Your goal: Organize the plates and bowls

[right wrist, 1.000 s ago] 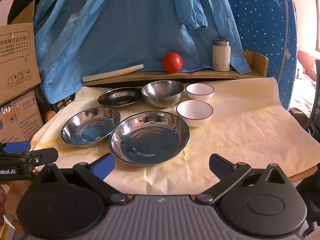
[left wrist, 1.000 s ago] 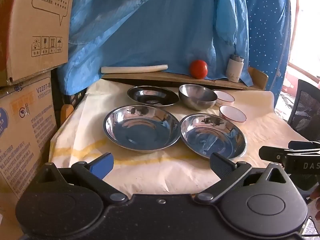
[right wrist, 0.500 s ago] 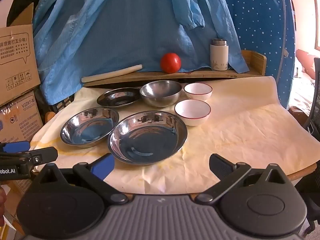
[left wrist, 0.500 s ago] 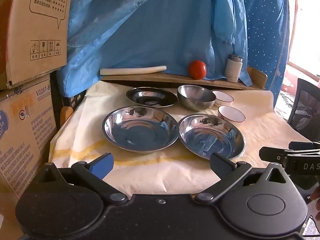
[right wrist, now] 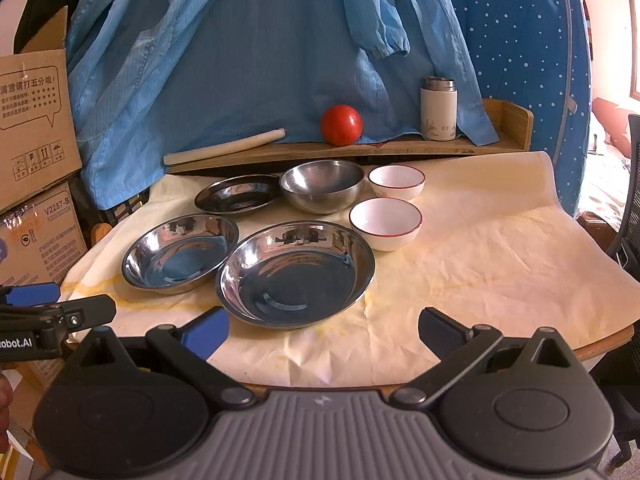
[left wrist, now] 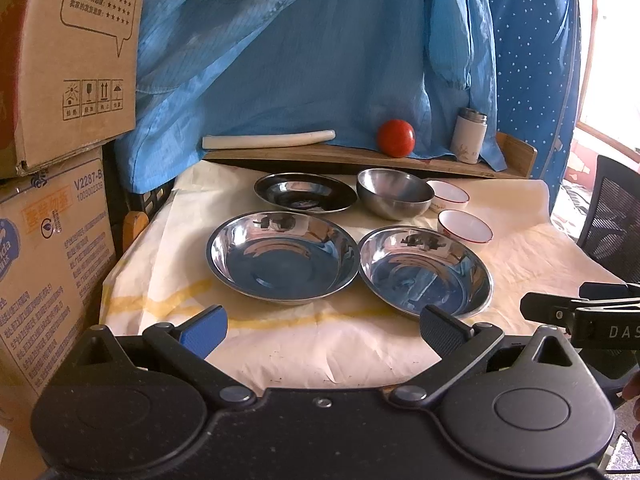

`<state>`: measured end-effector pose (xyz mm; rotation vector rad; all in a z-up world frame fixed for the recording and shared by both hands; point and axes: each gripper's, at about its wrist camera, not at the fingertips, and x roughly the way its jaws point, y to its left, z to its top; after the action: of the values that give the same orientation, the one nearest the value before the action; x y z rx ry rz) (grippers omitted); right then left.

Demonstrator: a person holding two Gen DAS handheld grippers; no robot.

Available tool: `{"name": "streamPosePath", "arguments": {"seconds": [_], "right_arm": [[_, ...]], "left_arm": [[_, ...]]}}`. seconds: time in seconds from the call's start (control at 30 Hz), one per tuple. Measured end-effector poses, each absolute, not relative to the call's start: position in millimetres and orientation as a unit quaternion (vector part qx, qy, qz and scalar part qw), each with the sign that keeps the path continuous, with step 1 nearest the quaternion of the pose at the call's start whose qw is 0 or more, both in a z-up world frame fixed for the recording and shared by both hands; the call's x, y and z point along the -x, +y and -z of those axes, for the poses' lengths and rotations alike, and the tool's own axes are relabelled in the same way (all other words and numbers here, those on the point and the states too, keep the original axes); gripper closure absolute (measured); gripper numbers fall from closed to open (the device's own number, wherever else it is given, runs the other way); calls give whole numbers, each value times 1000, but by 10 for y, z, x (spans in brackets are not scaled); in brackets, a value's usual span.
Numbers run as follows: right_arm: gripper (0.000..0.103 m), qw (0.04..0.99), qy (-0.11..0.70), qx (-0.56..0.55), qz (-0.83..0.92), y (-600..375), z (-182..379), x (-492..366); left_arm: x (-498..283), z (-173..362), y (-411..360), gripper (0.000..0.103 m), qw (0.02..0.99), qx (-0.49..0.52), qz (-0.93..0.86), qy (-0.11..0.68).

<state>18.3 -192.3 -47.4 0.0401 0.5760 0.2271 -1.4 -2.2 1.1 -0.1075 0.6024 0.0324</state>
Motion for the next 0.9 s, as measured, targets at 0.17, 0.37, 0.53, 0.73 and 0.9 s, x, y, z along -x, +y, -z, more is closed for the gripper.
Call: {"name": "streamPosePath", "arguments": {"seconds": [0.17,0.37,0.53,0.73,0.9], "right_arm": [[0,952,284,-21,-112,-1935,472,-187],[0,952,284,-21,-112,-1935,471,-188],[0,952,284,-22,-112,-1937,471,-187],[0,952,284,-22,-112,-1936,470,-186],[0,952,284,-22,-112,-1936,468,-190]], "left_arm": [[16,-6,-20,1,953,52,-16,297],[15,-3,-26,1,953,51,-17,298],[16,1,-28,1,953,51,-17,298],[18,5,-26,1,953,50,-17,299],[18,3,-30,1,953,50,-17,298]]}}
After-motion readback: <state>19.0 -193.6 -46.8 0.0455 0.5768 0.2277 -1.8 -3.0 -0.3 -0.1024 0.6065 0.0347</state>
